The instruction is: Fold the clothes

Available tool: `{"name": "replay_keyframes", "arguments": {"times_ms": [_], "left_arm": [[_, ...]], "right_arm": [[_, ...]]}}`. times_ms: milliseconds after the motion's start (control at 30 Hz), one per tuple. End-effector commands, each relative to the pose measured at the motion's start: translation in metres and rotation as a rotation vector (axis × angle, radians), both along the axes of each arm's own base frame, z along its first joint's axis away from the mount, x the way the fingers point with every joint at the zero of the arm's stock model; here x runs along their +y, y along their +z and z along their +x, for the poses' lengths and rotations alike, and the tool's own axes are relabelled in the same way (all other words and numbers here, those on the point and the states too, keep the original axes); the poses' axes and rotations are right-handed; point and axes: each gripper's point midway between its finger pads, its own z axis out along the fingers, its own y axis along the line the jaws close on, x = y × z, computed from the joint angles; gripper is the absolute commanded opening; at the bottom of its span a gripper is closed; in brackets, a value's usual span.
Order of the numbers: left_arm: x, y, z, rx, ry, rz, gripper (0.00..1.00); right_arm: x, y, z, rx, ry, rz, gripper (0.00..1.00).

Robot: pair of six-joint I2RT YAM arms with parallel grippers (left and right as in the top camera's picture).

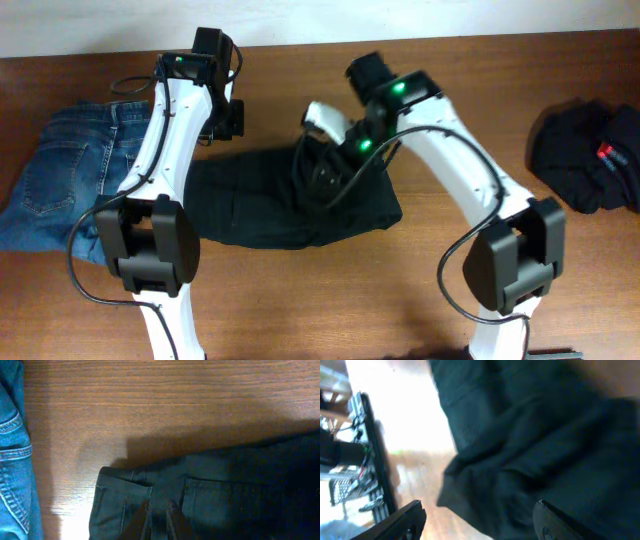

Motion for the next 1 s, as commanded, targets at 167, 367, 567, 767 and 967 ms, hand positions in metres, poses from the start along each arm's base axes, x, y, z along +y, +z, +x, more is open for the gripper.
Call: {"name": "replay_keyframes", "arguments": {"times_ms": [167, 367, 567, 767, 967], "left_arm": [[-0.032, 0.012, 0.003, -0.026, -0.047, -0.175, 0.12], [-0.101, 0.031, 0.009, -0.082, -0.239, -0.46, 0.11], [-0.157, 0.046, 0.011, -0.159, -0.384, -0.532, 0.11], [-0.212, 0.058, 0.011, -0.262, -0.519, -0.527, 0.11], [-0.231, 0.049, -0.003, -0.254, -0.551, -0.429, 0.14]], "right_arm": [[-0.12, 0.003, 0.065, 0.016, -0.517, -0.253, 0.6], [-0.135, -0.04, 0.036, 0.164, -0.509, -0.311, 0.48], [-0.12, -0.086, 0.016, 0.208, -0.46, -0.333, 0.47], [-0.115, -0.122, 0.002, 0.224, -0.446, -0.342, 0.47], [-0.119, -0.151, -0.017, 0.273, -0.458, -0.361, 0.48]]}}
